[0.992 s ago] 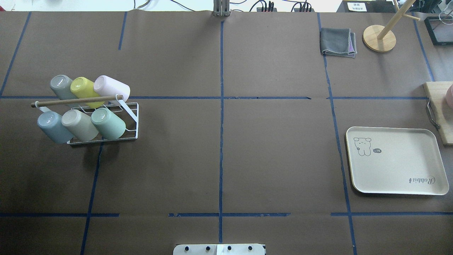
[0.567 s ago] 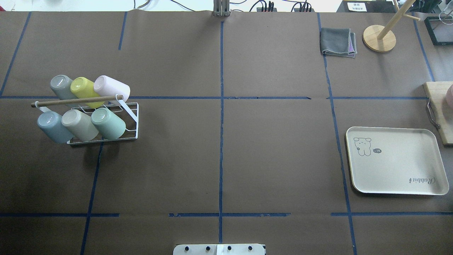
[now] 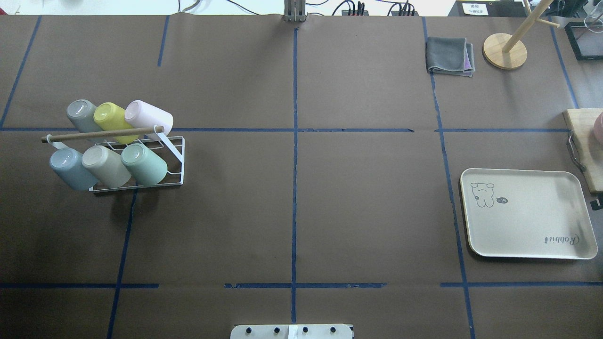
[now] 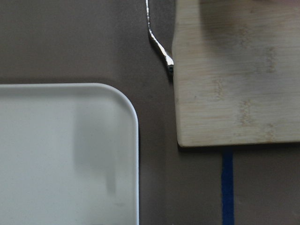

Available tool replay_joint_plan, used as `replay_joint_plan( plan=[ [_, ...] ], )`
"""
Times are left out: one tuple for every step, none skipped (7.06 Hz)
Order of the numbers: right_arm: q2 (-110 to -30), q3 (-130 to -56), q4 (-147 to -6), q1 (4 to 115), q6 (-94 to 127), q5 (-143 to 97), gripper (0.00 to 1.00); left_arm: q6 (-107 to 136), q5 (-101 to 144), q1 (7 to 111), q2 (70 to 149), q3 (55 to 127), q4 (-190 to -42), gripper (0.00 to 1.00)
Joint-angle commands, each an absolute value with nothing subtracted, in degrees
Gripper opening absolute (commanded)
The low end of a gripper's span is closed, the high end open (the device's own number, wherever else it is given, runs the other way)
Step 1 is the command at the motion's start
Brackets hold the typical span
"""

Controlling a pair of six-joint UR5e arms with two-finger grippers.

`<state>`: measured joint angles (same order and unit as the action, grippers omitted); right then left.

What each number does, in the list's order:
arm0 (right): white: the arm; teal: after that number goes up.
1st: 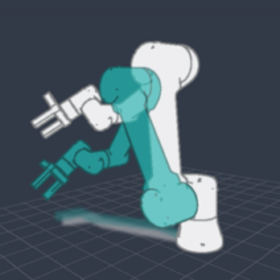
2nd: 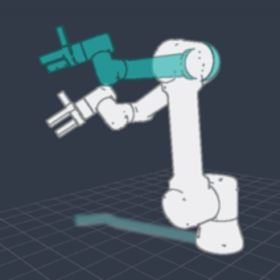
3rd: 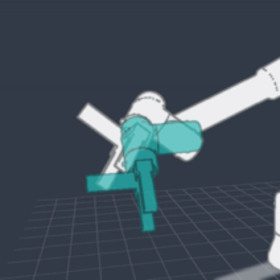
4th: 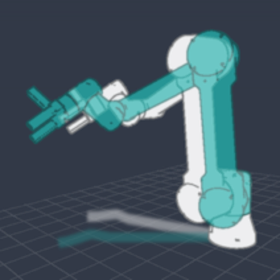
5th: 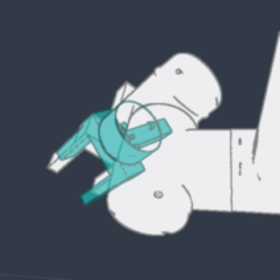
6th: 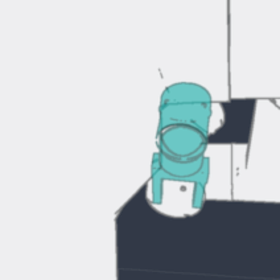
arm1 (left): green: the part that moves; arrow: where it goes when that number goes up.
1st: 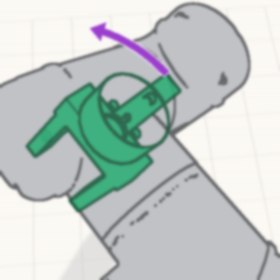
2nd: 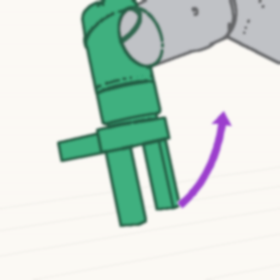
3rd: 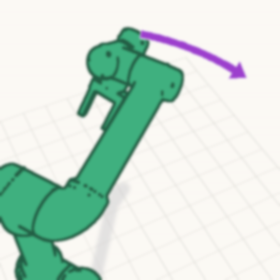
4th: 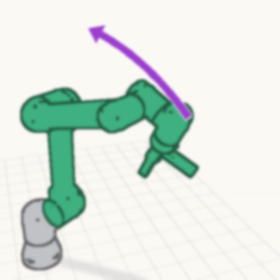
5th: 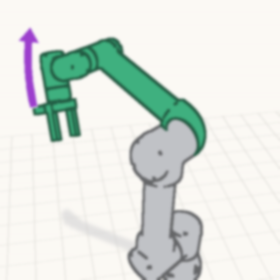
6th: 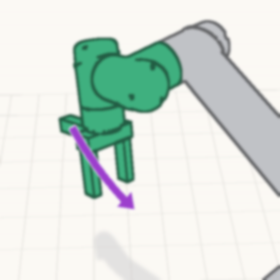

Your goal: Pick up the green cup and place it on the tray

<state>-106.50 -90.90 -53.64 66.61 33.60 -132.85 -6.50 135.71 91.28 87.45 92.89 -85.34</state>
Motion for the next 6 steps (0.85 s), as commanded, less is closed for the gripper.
replay_joint_plan(
  plan=[
    [-106.4,-90.4,-53.2,64.5,33.7,-133.0,1.0,-6.5,135.7,91.2,87.5,92.9,-85.3,1.0],
    [-106.4,-90.4,-53.2,64.3,33.7,-133.2,1.0,-6.5,135.7,91.3,87.4,92.9,-85.3,1.0],
    [-106.4,-89.8,-53.1,63.7,33.7,-133.1,1.0,-6.6,135.7,91.2,87.5,92.9,-85.3,1.0],
    [-106.3,-89.0,-52.9,63.6,33.7,-132.8,1.0,-6.6,135.7,91.3,87.5,92.9,-85.3,1.0],
    [-106.2,-88.7,-52.8,63.5,35.1,-132.6,1.0,-6.6,135.7,91.3,87.4,92.9,-85.3,1.0],
    [-106.2,-88.2,-49.8,63.5,38.4,-132.3,1.0,-6.6,135.7,91.3,87.4,92.9,-85.3,1.0]
  ],
)
